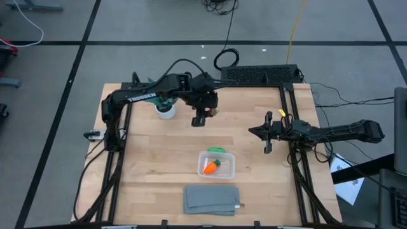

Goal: Pick and placing Produce into tupperware
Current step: Put the strawberry into the transparent bin

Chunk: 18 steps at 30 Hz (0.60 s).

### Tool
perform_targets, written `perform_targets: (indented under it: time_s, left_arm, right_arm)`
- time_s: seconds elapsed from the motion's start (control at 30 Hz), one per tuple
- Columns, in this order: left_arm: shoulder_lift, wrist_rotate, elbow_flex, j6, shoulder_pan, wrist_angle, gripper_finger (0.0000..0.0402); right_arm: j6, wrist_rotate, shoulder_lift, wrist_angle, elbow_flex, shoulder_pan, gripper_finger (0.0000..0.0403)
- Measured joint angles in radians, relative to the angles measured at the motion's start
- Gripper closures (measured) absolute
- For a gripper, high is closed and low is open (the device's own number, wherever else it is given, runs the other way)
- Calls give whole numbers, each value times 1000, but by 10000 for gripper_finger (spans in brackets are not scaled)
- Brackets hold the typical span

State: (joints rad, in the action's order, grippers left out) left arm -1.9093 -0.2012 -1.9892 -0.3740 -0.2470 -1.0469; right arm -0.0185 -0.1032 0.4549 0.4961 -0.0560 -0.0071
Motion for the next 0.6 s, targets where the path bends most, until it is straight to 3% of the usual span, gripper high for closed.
perform_targets:
  time_s: [0.33, 0.6]
  left_arm:
    - [-1, -21, 0, 0, -7, 0, 257]
    - [0, -103, 11, 19, 21, 8, 257]
  right_arm:
    - [-7, 0, 0, 0, 0, 0, 403]
    - [-6, 0, 0, 0, 0, 0, 403]
